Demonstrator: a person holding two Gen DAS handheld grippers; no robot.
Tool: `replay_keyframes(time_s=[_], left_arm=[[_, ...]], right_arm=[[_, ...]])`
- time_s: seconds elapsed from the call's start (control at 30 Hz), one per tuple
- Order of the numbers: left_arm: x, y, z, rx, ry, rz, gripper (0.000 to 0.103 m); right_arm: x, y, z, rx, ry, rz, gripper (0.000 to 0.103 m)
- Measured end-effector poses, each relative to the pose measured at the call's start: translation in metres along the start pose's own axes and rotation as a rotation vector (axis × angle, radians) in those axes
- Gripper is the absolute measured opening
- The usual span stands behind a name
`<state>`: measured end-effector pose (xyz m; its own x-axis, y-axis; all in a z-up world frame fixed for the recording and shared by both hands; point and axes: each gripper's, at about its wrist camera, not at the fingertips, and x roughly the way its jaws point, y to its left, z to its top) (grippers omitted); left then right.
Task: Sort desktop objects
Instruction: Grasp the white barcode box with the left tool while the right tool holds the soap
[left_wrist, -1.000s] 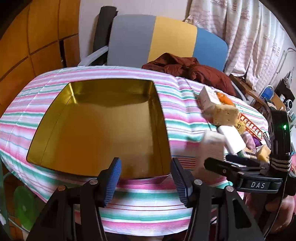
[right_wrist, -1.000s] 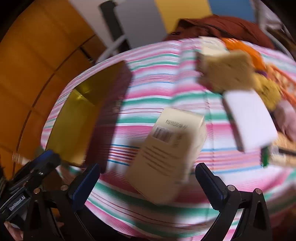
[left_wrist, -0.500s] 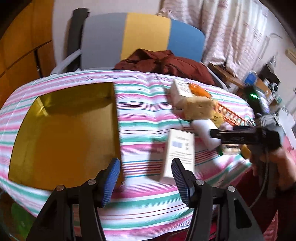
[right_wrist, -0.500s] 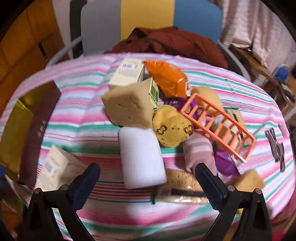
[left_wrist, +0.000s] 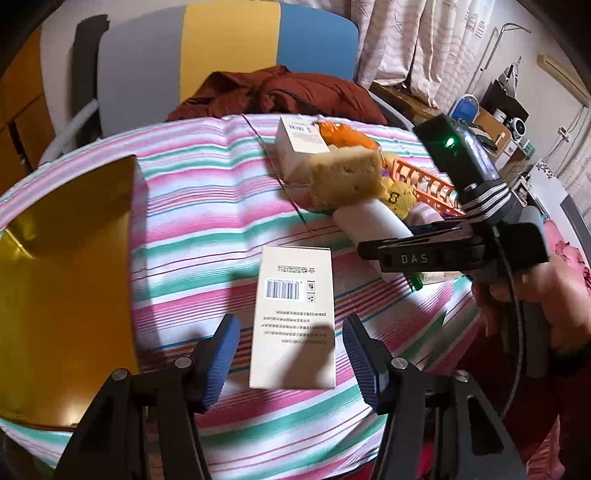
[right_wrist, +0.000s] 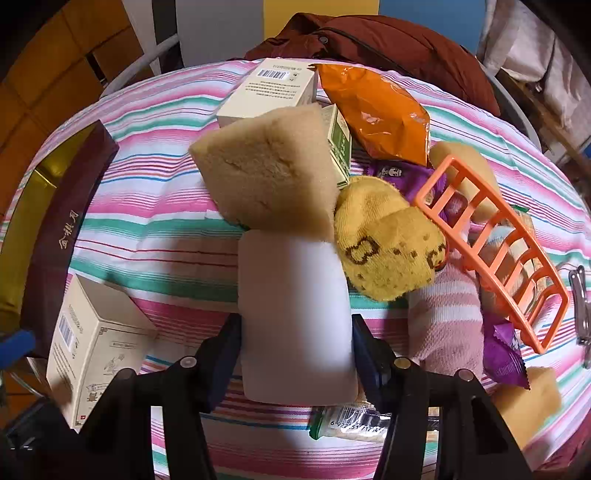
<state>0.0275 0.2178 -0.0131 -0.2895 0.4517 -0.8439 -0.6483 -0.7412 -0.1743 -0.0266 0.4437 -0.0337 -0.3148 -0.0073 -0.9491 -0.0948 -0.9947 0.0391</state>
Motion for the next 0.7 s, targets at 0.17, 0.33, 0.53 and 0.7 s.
replay_keyframes(time_s=[0.17,0.33,0.53,0.7], left_arm=[[0.022,-0.001,0.004,0.016,0.038,-0.010,0.059],[0.037,-0.008,0.005,0.059,0.021,0.071,0.058],[0.050,-0.004,0.001,0.059,0.065,0.072,0.056],[0.047,0.009,-0.007,-0.012,0.063,0.025,0.051]], right_arm=[[-0.001,0.000,0.003,0.002,-0.002,0.008,0.058],[-0.002,-0.005,0.004,-0.005,-0.001,0.005,0.058],[-0.007,-0.005,-0.002,-0.005,-0.006,0.028,0.058],[-0.011,0.001,-0.005,-0.012,-0.008,0.083,0.058]])
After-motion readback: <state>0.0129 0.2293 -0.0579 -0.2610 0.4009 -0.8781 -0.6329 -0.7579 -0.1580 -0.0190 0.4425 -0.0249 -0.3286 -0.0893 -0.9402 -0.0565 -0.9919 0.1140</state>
